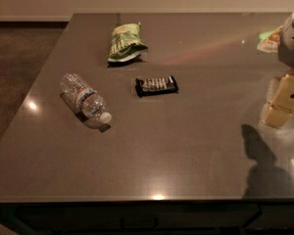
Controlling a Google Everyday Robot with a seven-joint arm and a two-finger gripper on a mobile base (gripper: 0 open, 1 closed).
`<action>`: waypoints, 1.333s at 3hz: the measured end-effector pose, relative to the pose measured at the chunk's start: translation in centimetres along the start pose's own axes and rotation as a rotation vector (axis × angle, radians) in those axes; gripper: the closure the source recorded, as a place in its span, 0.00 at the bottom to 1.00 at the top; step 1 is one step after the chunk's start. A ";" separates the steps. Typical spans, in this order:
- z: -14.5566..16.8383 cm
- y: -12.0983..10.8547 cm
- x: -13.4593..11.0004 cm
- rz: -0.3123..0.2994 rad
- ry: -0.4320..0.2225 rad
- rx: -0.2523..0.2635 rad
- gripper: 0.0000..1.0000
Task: Pick rxbar chocolate
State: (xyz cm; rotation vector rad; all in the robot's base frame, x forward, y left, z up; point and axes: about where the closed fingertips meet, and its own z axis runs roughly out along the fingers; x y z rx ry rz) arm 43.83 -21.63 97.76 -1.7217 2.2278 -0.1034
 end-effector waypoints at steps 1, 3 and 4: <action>0.0 0.0 0.0 0.000 0.000 0.000 0.00; 1.5 -3.0 -3.8 -0.043 -0.026 0.009 0.00; 3.8 -5.1 -6.5 -0.077 -0.025 -0.011 0.00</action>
Offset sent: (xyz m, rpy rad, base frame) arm 0.0420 0.0325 0.0031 0.0100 -0.0197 0.0505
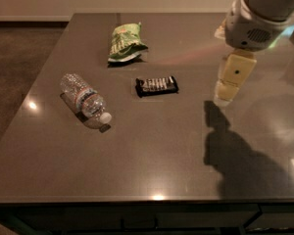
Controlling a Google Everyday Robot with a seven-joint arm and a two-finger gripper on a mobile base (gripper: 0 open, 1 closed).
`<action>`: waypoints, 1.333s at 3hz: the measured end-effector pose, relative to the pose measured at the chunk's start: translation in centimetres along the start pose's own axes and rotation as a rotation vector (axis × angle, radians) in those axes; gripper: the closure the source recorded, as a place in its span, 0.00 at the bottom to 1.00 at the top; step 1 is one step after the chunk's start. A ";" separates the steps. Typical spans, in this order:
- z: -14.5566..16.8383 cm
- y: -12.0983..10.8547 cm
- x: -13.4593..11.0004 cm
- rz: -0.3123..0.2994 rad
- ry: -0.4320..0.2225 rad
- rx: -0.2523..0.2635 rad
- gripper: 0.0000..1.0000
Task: Pick rxbar chocolate
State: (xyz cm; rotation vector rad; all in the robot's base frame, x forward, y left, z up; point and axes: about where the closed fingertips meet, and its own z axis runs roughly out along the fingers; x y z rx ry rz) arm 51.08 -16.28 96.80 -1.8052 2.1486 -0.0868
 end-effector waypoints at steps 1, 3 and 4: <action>3.4 -2.2 -2.0 -0.022 0.008 -0.038 0.00; 10.7 -5.5 -4.9 -0.058 0.030 -0.140 0.00; 12.9 -5.8 -6.5 -0.082 0.033 -0.169 0.00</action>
Offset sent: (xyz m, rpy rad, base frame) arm 0.0999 0.0592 -0.0872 -0.0292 0.1634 0.0929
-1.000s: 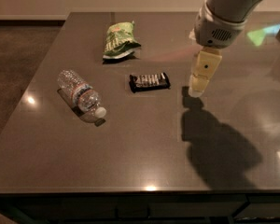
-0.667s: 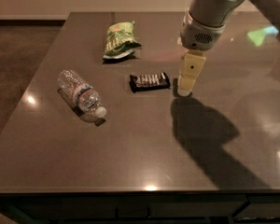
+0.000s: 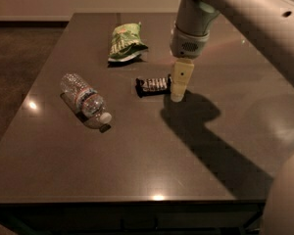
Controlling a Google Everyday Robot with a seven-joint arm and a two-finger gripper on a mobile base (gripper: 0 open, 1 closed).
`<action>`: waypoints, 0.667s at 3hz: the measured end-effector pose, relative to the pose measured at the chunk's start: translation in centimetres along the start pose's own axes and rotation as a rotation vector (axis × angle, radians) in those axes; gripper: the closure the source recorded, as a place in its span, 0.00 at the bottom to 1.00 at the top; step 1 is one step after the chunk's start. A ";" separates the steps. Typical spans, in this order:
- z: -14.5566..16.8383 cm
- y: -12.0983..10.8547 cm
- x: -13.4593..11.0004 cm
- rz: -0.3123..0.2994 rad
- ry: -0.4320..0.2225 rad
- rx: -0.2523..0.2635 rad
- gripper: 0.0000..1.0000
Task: Pick rxbar chocolate
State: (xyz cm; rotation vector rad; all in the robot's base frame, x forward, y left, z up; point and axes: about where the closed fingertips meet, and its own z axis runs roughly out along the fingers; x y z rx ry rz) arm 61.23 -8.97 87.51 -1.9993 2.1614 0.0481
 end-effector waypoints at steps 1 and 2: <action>1.7 -0.2 -1.8 -0.031 0.010 -0.019 0.00; 3.1 -0.2 -3.1 -0.055 0.021 -0.040 0.00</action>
Offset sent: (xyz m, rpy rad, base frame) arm 0.0053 0.0500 -0.0355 -0.0497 0.0693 0.0932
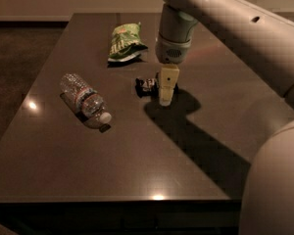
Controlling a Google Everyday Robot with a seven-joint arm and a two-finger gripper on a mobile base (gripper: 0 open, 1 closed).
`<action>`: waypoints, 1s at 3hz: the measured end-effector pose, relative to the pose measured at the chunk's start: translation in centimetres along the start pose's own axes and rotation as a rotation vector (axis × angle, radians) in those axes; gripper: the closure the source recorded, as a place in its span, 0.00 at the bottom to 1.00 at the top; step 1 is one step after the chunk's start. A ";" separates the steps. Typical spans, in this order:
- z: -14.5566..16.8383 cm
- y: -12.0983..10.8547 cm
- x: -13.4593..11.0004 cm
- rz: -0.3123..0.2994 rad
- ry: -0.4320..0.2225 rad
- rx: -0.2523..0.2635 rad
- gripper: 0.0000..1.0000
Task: Pick rxbar chocolate
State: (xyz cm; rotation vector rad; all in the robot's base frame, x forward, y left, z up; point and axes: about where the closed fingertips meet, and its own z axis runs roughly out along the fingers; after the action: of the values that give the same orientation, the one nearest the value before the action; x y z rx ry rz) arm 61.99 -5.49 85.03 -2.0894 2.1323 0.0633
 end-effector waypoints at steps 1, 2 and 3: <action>1.1 -0.1 -0.8 -0.018 0.017 -0.019 0.15; 1.6 0.0 -1.5 -0.032 0.023 -0.028 0.38; 1.8 0.0 -1.8 -0.040 0.028 -0.035 0.61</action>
Offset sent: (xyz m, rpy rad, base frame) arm -0.0038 0.0221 -0.0138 -0.0443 0.0485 0.0523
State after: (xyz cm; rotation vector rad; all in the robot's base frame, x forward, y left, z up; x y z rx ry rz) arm 62.17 -3.49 83.47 -2.1643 2.1185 0.0674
